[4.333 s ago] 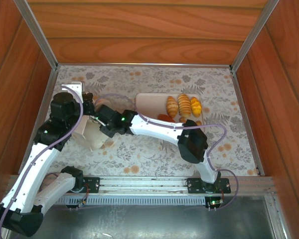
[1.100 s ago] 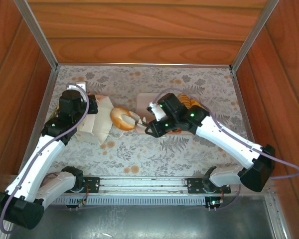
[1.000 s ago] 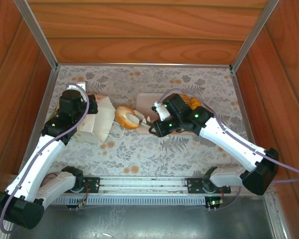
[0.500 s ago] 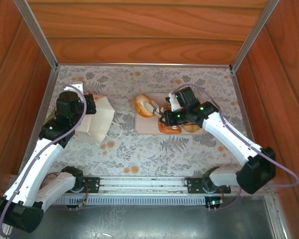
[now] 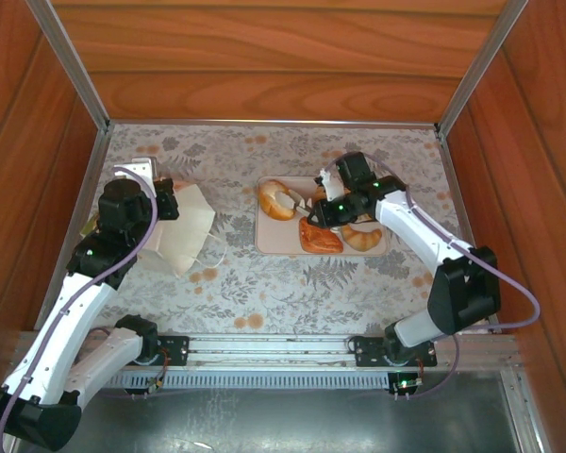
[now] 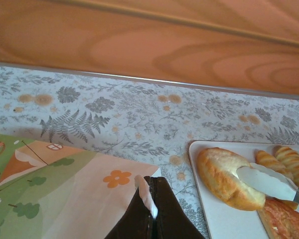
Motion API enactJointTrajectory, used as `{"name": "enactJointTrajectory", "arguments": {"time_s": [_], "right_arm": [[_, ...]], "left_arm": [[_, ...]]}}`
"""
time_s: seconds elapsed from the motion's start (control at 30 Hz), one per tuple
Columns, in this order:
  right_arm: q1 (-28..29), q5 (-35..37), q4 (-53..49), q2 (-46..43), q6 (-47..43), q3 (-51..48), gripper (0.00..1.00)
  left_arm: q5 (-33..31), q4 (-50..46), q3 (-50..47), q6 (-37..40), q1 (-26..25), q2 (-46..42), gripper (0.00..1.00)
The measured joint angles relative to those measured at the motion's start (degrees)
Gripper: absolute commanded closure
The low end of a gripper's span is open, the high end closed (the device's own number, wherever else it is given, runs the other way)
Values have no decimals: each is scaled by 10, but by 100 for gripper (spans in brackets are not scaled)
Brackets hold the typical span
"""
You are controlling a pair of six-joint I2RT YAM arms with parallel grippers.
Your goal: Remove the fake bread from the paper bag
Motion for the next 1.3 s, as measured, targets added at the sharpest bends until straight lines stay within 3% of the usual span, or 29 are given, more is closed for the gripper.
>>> {"name": "enactJointTrajectory", "arguments": {"time_s": [0.27, 0.77, 1.0, 1.3], "right_arm": [[-7, 54, -40, 34, -45, 20, 58], [-7, 111, -70, 54, -102, 71, 66], [-7, 129, -112, 105, -163, 120, 65], [-8, 143, -129, 107, -259, 136, 60]], "left_arm": [[0, 0, 0, 0, 0, 0, 100], [0, 0, 0, 0, 0, 0, 100], [0, 0, -2, 0, 0, 0, 100], [0, 0, -2, 0, 0, 2, 100]]}}
